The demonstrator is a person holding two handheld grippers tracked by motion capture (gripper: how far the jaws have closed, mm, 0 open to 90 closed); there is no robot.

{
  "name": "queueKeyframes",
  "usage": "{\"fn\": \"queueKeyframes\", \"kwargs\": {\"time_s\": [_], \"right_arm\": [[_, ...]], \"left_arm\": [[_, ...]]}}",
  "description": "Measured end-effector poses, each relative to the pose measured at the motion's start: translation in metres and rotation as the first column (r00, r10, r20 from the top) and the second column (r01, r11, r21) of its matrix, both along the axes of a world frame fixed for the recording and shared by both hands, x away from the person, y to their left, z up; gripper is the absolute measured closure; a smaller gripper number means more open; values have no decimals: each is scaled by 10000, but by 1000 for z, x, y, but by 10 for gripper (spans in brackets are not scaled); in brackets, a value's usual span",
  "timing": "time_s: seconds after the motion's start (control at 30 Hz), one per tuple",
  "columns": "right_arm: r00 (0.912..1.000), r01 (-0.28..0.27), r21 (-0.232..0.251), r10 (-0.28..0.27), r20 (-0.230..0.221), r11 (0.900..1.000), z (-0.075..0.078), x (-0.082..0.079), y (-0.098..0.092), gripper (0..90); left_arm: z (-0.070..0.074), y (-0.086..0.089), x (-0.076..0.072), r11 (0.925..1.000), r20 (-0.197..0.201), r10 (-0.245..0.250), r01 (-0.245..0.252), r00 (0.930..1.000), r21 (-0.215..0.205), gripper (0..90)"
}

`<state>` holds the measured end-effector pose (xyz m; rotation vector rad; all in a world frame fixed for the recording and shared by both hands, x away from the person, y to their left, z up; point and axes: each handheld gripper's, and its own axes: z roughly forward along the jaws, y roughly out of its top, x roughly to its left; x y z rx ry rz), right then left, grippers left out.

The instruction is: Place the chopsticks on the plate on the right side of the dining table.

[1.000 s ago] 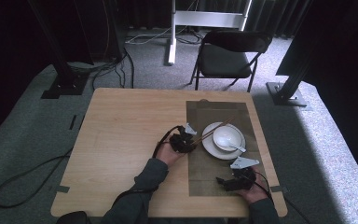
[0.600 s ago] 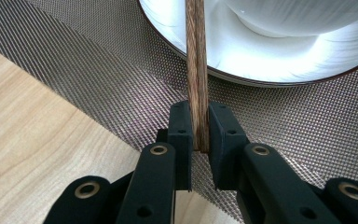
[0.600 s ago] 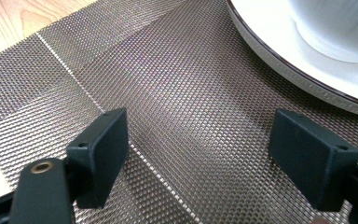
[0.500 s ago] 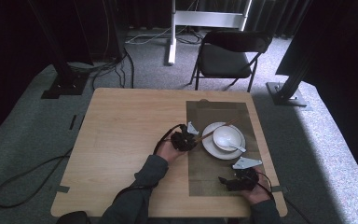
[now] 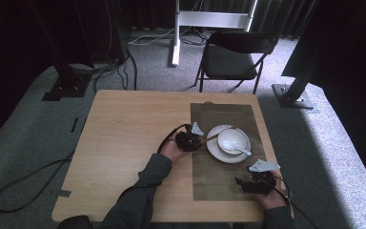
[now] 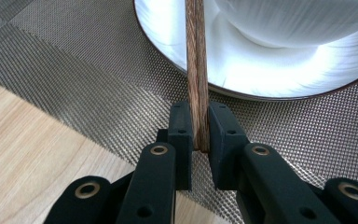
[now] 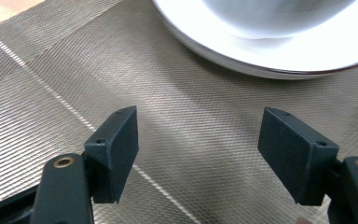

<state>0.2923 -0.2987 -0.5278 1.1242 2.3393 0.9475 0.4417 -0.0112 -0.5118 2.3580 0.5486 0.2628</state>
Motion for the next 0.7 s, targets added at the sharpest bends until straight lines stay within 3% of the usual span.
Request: {"fn": "queueKeyframes", "kwargs": {"time_s": [0.17,0.3,0.43,0.7], "right_arm": [[9968,747,-39,-746,273,9972,4,3,-11,299],[9935,1052,-159,-1044,461,9943,7,4,-15,312],[9839,1620,-429,-1580,834,9859,12,9,-25,329],[9655,2355,-289,-2305,1213,9714,19,24,-40,333]], "left_arm": [[-1,-1,2,9998,7,-210,210,9998,-60,810],[-1,-2,4,9995,8,-289,289,9996,-95,810],[-2,-1,7,9994,26,-342,342,9994,-64,810],[-1,-1,12,9990,135,-438,438,9989,-19,810]]}}
